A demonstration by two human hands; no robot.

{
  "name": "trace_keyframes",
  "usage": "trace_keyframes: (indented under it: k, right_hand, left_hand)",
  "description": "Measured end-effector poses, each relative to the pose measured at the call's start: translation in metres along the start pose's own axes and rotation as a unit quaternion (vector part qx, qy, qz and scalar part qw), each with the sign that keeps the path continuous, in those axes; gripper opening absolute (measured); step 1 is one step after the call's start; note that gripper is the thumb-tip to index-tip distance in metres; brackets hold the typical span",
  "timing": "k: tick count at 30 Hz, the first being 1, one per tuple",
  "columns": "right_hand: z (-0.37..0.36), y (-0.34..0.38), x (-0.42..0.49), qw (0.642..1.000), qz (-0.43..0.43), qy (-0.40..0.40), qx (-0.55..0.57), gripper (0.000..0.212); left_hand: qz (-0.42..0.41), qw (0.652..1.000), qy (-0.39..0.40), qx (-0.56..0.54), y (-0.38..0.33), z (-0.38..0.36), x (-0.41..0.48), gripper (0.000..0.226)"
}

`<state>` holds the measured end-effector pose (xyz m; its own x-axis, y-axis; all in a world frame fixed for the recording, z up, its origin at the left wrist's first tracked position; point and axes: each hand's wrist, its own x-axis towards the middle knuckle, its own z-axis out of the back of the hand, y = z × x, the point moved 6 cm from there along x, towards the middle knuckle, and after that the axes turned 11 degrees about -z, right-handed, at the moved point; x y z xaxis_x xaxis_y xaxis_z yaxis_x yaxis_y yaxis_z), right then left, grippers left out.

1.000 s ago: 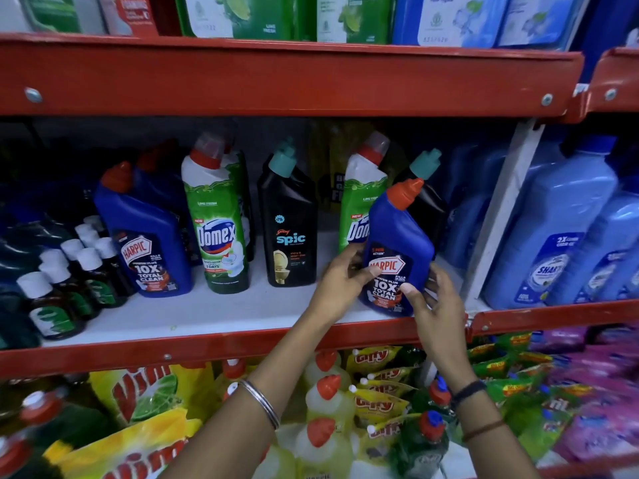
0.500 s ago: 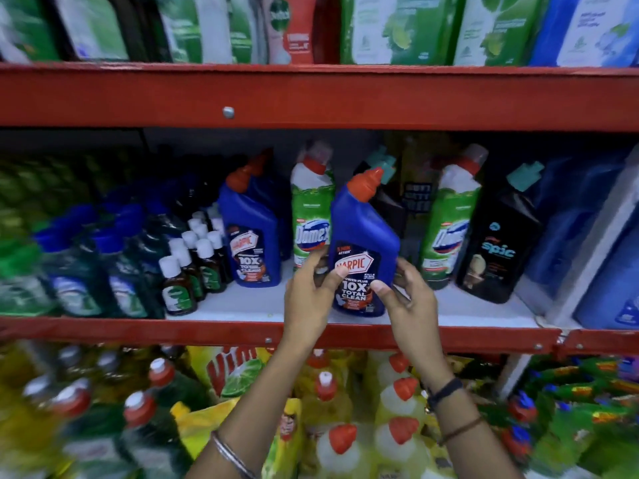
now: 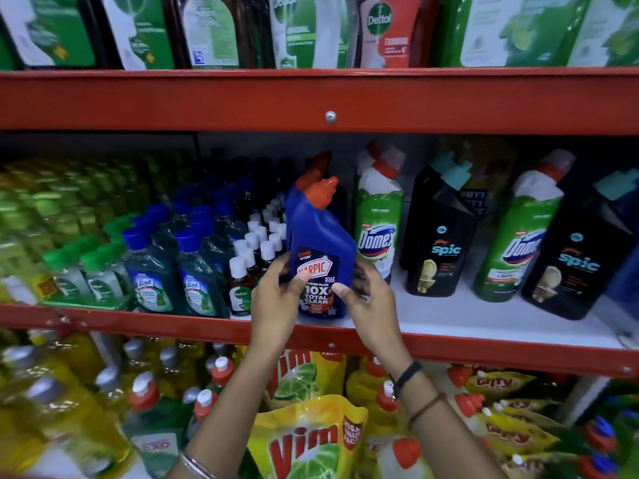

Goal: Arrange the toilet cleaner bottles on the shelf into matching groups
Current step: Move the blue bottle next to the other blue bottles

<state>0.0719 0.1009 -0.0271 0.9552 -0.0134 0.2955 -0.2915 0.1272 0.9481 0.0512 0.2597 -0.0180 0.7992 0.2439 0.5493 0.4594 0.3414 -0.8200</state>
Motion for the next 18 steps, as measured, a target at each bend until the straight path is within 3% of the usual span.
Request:
trace_keyframes:
  k: [18]
  right_hand:
    - [-0.023,-0.008,0.013,0.998,-0.006,0.017,-0.061,0.050]
  left_hand:
    - [-0.032,0.999,-0.007,-0.008,0.015,0.012,0.003,0.049]
